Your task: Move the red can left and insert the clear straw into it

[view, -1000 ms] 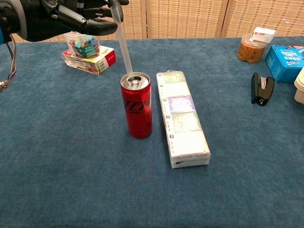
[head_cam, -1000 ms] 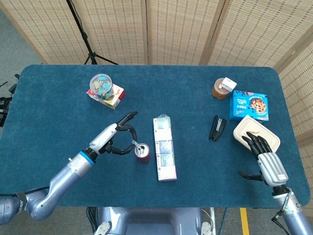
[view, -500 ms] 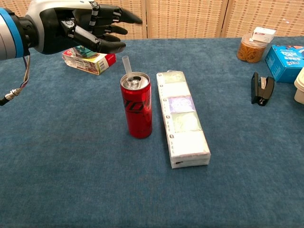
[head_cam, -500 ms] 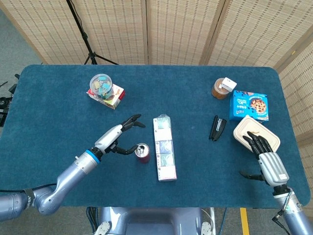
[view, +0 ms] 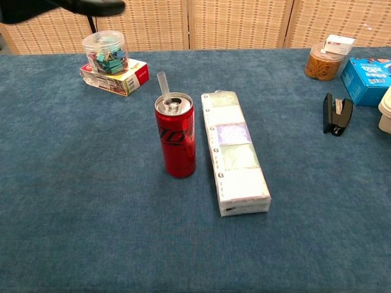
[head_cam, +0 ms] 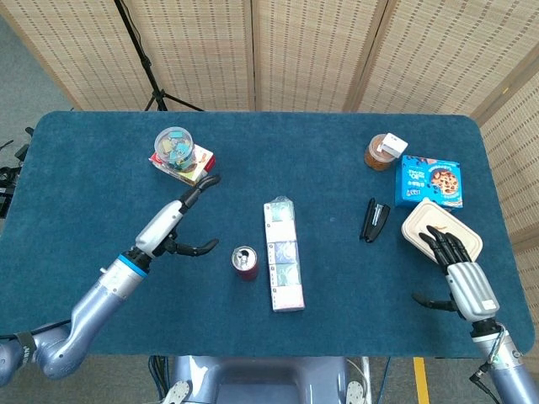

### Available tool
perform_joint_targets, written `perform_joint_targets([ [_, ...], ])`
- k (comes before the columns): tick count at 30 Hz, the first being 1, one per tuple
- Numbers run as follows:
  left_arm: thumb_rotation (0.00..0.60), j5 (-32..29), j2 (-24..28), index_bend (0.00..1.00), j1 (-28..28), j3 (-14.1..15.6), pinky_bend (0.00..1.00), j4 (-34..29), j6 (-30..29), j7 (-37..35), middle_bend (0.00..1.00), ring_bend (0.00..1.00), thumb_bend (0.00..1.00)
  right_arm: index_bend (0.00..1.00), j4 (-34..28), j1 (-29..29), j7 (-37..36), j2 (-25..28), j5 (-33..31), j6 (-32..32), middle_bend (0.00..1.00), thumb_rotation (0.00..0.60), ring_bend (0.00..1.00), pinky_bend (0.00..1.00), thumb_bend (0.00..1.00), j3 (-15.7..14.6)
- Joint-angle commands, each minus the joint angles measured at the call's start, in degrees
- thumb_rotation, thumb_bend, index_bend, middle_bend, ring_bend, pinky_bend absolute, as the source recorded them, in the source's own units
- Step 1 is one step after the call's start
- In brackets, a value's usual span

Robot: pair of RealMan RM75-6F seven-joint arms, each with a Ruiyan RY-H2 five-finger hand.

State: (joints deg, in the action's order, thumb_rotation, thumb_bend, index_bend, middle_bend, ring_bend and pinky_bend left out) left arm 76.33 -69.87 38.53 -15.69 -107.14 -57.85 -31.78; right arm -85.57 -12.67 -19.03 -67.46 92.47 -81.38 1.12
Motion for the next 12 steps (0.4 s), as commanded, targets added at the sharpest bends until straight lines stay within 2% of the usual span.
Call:
perform_joint_targets([
  [1,0.600,2.26,3.87,0.00,-2.87,0.18,0.00,-1.17,-3.93,2.44,0.00,0.00,0.29,0.02,-0.21,0.03,0.24,0.05,0.27,-0.09,0.00,0.600,0.00,0.00,0.07,-0.12],
  [7,0.600,1.92,7.28,0.00,-7.37,2.72,0.00,-1.26,-10.24,16.57,0.00,0.00,0.27,0.02,-0.57,0.06,0.62,0.18,0.59,-0.17,0.00,0.600,0.00,0.00,0.07,-0.27],
  [12,0.600,2.16,8.77,0.00,-12.87,6.06,0.00,0.28,-16.55,23.99,0.00,0.00,0.27,0.01,0.00,0.35,3.77,0.27,1.09,-1.16,0.00,0.600,0.00,0.00,0.05,-0.12],
])
